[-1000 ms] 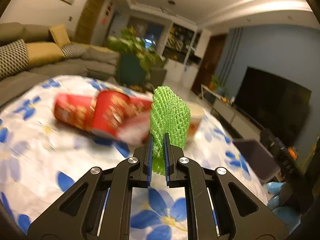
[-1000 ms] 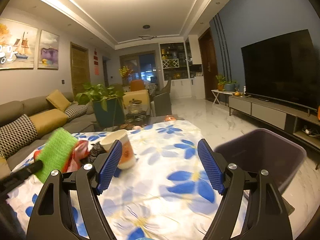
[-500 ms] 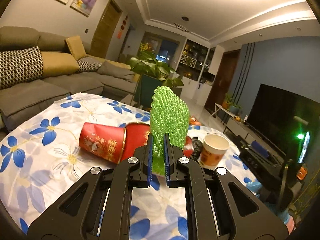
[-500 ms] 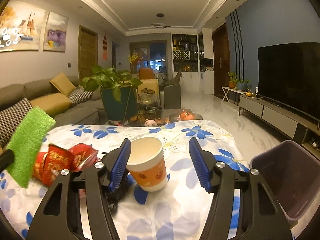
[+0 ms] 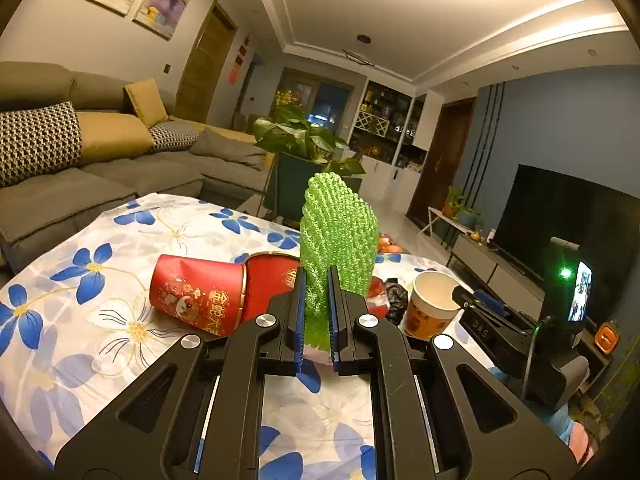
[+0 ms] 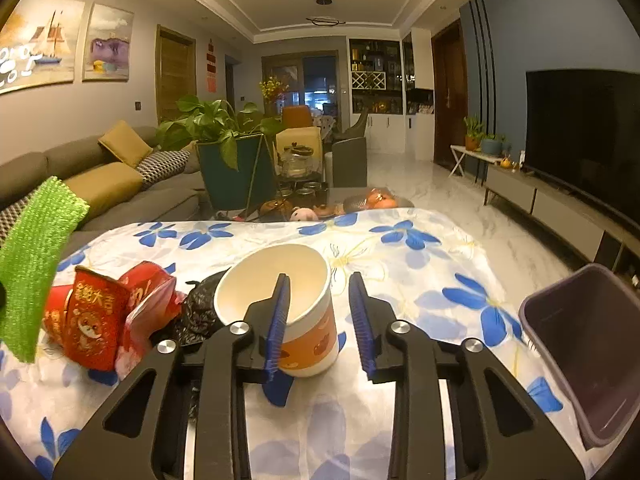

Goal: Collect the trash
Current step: 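Grasp the green foam net with the left gripper while the right gripper grasps a white-orange paper cup, then lift the green net and paper cup and carry them over the grey bin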

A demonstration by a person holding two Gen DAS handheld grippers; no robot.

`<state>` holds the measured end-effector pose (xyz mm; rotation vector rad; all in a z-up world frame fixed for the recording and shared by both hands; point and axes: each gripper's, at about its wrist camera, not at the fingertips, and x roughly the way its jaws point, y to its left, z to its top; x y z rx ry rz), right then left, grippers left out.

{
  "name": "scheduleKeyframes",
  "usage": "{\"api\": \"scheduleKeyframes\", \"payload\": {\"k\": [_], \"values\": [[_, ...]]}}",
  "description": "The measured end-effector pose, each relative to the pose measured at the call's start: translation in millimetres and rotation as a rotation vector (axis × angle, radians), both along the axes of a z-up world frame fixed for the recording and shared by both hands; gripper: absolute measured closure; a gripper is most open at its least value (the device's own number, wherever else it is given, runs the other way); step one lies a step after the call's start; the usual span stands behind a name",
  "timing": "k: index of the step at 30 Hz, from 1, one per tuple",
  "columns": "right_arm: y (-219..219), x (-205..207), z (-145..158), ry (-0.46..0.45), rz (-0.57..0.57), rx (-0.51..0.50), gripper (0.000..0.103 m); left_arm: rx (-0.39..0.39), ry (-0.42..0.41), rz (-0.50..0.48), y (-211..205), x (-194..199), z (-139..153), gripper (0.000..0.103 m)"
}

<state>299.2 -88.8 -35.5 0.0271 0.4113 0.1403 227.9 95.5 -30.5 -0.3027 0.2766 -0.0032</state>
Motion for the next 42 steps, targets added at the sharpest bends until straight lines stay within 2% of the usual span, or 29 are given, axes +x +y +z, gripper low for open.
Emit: {"api": "scheduleKeyframes", "payload": {"k": [7,15,18,32,42], "values": [[-14,-11,-7,0.049,0.027,0.065,0.088,0.000,0.014,-0.018,-7,-5,-4,0.094],[-16,-22,-14,0.082,0.055,0.085,0.091,0.000,0.029,-0.035,-17,-14,-7,0.094],[-14,-26,-13,0.081,0.063,0.080,0.098,0.001,0.033,-0.037,-20,-18,-7,0.094],[-42,-67,5,-0.012,0.028,0.085,0.099,0.019,0.025,-0.059,-33,-27,1,0.094],[-81,-107,27,-0.105,-0.025,0.084,0.099,0.043,0.007,-0.108,-68,-36,11,0.094]]}}
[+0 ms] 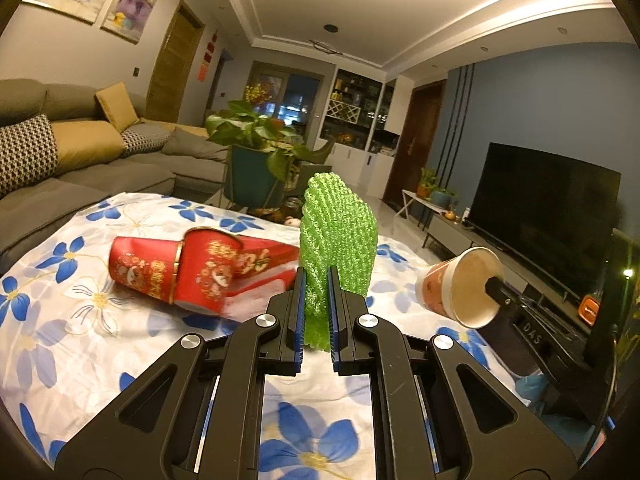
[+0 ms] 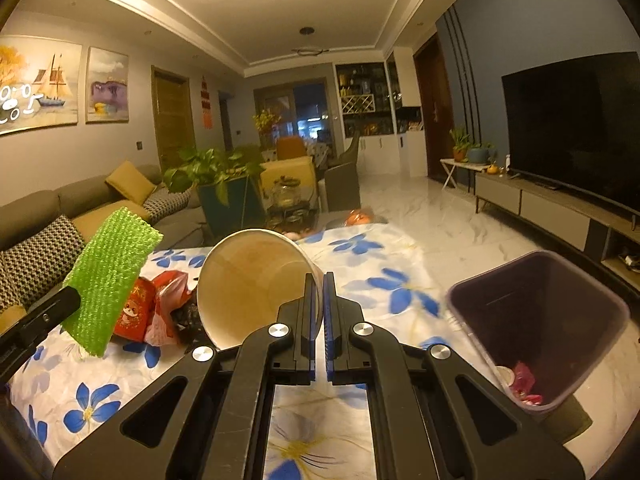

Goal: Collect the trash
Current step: 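Lift the green net and paper cup and carry them over the grey bin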

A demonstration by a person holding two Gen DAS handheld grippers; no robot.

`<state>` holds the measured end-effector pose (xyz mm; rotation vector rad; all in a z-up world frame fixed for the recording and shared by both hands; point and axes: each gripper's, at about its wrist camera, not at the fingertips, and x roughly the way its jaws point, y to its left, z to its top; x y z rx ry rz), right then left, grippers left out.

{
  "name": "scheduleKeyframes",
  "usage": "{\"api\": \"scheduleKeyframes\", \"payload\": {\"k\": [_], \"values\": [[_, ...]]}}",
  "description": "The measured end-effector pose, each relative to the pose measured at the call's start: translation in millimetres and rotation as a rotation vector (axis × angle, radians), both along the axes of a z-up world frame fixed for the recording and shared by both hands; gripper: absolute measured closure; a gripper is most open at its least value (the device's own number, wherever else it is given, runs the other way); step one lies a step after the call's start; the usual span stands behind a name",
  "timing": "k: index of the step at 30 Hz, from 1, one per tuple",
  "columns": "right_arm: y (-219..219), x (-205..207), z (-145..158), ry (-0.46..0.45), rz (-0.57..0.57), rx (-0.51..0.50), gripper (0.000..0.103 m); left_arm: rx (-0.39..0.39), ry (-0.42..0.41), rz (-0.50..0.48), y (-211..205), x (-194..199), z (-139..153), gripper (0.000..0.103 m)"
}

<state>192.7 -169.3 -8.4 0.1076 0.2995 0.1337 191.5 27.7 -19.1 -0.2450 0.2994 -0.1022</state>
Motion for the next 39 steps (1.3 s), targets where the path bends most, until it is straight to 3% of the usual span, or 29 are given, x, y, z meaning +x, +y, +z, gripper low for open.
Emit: {"api": "scheduleKeyframes", "payload": {"k": [29,39], "values": [[-139,-66,11,-0.113,-0.301,0.021,0.099,0.082,-0.057,-0.276,-160,4,19,0.094],[-159,-67,7,-0.121,-0.391,0.009,0.099,0.101,-0.062,-0.362,-213,22,14,0.094]]}}
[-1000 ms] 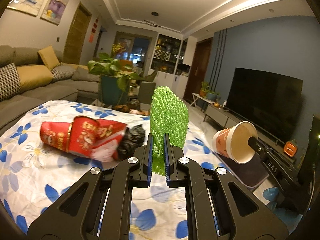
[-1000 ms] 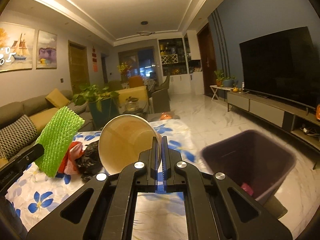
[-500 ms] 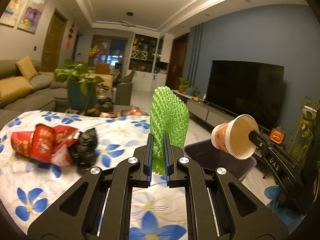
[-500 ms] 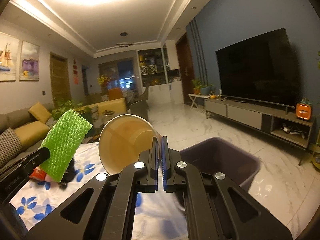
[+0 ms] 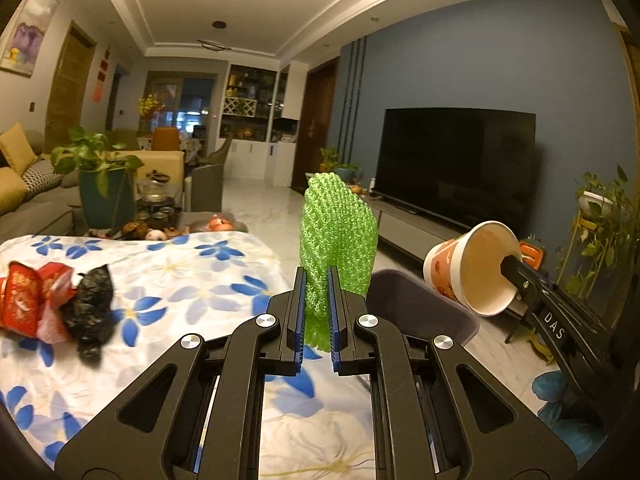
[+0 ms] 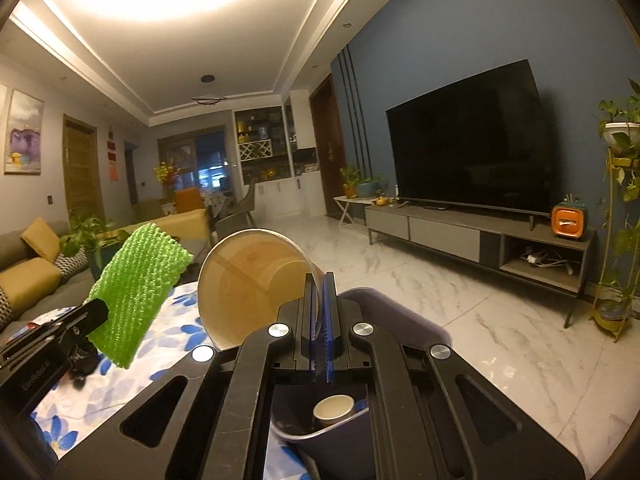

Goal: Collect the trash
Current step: 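Lift the green net and paper cup and carry them over the grey bin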

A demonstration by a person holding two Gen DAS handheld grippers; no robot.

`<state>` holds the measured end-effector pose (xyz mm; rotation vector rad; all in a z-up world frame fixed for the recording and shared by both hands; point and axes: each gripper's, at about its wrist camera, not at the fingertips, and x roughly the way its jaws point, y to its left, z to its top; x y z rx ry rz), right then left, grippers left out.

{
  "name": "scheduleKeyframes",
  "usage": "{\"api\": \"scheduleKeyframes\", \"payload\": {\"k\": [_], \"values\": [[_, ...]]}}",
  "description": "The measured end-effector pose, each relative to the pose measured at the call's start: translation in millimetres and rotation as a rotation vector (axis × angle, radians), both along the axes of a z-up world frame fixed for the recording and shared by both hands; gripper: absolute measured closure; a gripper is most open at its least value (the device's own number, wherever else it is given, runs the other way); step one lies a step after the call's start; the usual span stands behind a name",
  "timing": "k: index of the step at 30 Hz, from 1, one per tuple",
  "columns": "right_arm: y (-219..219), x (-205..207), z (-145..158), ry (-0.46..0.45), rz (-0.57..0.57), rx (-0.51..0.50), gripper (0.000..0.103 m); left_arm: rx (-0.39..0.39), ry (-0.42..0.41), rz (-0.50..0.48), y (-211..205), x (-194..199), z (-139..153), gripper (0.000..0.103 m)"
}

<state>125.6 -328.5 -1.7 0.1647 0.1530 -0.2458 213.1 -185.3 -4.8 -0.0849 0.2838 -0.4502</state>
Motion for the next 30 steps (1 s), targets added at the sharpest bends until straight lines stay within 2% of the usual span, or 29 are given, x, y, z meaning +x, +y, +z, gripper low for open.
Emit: {"api": "scheduleKeyframes", "payload": {"k": [19,30], "values": [[-13,11,-9,-0.012,-0.081,-0.053,0.099,0.004,0.019,-0.067,-39,35,-10,0.094],[-15,22,-13,0.002,-0.102,-0.050,0.099,0.016,0.041,-0.112,-52,52,-22,0.094]]}}
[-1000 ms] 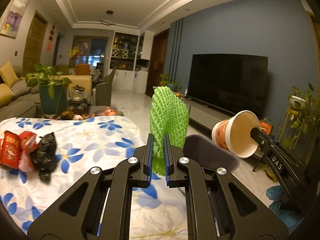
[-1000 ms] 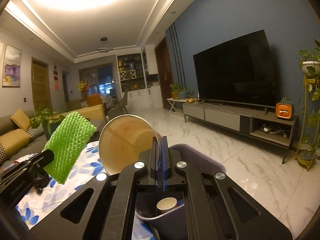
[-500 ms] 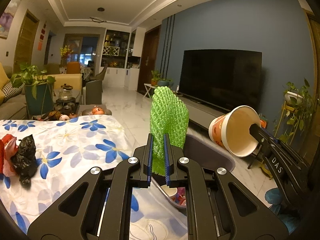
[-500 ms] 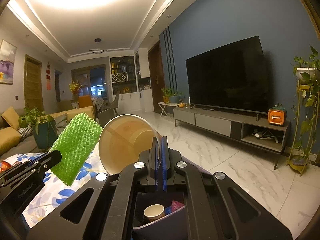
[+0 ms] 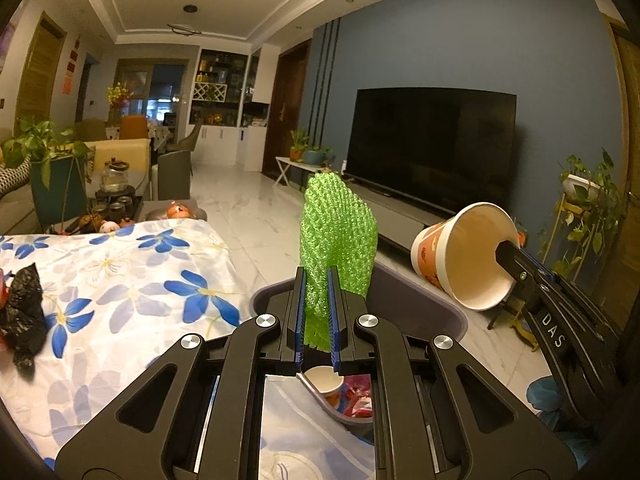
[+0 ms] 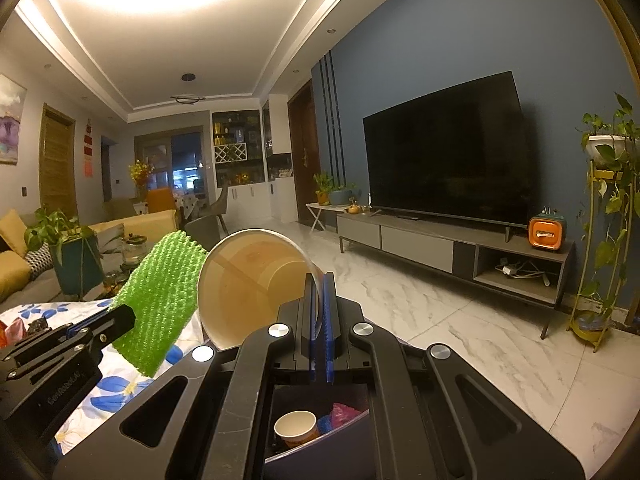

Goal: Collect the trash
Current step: 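Lift the green net and paper cup and carry them over the grey bin, then open both grippers to drop the net and cup into the grey bin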

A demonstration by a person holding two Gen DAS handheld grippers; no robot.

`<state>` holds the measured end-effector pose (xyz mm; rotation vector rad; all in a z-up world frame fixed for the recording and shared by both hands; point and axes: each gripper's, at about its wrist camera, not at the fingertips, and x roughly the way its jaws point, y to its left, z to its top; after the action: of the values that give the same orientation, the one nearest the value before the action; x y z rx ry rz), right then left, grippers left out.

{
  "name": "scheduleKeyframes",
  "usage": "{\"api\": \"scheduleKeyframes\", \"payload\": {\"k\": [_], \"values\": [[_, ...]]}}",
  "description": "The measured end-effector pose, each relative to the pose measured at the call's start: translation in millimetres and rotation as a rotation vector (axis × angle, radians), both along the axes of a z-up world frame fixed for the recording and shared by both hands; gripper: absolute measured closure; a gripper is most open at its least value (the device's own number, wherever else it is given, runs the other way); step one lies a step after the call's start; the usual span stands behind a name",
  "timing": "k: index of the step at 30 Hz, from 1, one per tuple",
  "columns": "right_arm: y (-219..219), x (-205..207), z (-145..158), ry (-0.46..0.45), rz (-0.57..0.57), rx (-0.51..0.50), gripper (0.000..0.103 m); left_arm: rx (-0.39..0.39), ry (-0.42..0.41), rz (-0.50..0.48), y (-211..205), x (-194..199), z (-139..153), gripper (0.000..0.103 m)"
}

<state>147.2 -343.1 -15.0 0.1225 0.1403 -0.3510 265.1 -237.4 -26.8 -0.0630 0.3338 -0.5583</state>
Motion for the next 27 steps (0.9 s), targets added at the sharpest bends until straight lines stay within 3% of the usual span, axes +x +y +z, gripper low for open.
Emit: {"api": "scheduleKeyframes", "payload": {"k": [21,24,27], "values": [[-3,23,-12,0.038,0.029,0.007,0.099,0.012,0.067,-0.114,-21,37,-24,0.093],[-5,28,-15,0.049,0.035,0.012,0.099,0.027,0.077,-0.127,-23,40,-29,0.088],[-6,32,-18,0.063,0.036,0.021,0.099,0.010,0.097,-0.124,-19,43,-32,0.075]]}}
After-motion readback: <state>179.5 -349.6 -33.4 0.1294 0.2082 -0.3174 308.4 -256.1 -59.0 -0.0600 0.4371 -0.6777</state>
